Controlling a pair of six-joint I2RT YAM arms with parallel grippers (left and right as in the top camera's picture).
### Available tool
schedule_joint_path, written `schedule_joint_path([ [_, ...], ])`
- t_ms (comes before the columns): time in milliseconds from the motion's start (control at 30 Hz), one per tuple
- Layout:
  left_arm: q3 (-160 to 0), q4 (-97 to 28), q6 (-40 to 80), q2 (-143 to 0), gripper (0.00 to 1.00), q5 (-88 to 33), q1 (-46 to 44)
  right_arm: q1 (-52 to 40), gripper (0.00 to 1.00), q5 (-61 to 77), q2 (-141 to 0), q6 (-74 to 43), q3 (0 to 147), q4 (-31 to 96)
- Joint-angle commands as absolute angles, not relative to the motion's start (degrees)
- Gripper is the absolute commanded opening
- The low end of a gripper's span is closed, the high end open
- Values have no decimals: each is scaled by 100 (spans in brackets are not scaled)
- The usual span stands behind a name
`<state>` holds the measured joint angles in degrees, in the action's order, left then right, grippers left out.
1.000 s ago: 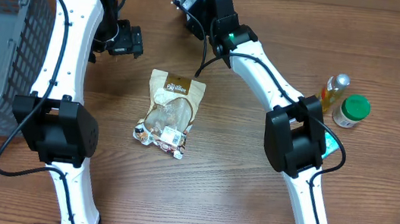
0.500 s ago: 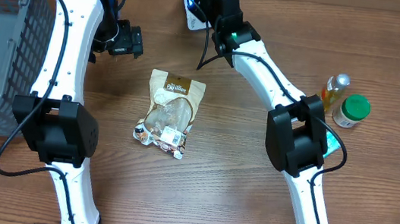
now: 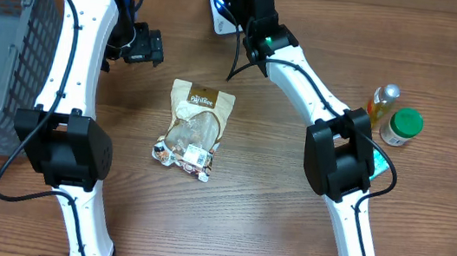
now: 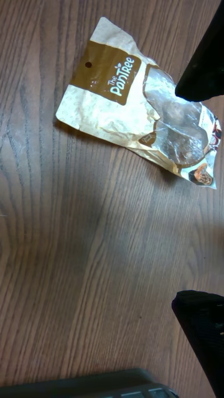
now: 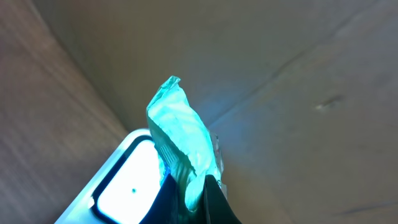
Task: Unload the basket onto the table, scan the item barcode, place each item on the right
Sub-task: 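Hold the wipes pack under the white scanner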
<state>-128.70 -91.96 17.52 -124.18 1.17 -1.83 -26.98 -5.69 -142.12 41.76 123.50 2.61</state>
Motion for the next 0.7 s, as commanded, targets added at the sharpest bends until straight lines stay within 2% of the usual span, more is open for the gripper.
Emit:
schedule_joint_path([
  [0,-12947,-9201,1686,-12342,100,189,-189,-2665,4,-327,-14416,4185,12381,434],
  [500,-12947,-9203,1686,-12342,99,189,-189,-2805,4,16,-14479,4187,12381,1219],
  [667,-12949,-9203,1688,-12342,100,189,-189,-2801,4,-14,-14370,4182,12383,1083],
])
